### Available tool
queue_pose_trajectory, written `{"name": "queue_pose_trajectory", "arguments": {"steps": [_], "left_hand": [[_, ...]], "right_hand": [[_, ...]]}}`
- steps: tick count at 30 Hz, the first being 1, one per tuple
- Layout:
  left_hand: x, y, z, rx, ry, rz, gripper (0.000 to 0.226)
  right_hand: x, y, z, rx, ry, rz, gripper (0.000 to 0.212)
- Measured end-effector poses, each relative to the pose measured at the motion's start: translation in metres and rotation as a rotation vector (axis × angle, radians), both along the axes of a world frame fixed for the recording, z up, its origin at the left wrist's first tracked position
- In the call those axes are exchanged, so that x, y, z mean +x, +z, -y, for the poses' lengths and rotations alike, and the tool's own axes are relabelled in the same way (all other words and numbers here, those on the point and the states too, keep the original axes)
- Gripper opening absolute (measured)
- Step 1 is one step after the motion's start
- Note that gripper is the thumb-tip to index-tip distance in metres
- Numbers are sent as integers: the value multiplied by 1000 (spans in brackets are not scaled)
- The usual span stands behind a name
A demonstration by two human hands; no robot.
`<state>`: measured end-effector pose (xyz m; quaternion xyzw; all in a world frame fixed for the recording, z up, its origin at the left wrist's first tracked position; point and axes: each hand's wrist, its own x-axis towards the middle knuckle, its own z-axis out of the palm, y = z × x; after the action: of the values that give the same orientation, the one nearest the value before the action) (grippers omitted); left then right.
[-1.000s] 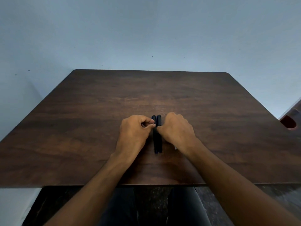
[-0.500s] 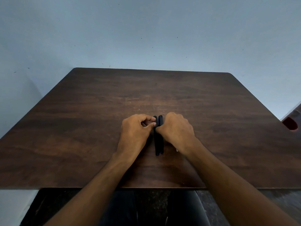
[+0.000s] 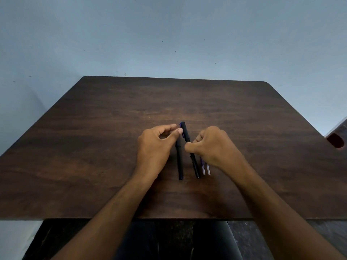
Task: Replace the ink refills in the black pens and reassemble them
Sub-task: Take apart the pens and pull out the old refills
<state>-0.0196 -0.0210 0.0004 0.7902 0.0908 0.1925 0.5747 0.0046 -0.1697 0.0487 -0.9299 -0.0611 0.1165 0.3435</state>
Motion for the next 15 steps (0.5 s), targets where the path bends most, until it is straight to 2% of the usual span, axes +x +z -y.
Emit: {"name": "queue_pose_trajectory", "arguments": {"steps": [2, 5, 8, 11, 13, 15], "left_hand": [[1, 6, 3, -220, -83, -100, 21], [2, 12, 6, -416, -148, -173, 20], [3, 14, 7, -487, -114, -186, 19], [2, 16, 5, -518, -124, -190, 18], [1, 17, 5, -519, -131, -183, 19], [0, 18, 5, -515, -125, -173, 19]], "right_hand": [[-6, 3, 5, 38, 48, -4, 25], [-10, 2, 9, 75, 77, 22, 22], [-10, -2, 10, 136, 67, 44, 21], [-11, -4, 10, 381, 9, -16, 17], [-12, -5, 8, 552, -23, -82, 23], [-12, -8, 6, 592, -25, -65, 31]]}}
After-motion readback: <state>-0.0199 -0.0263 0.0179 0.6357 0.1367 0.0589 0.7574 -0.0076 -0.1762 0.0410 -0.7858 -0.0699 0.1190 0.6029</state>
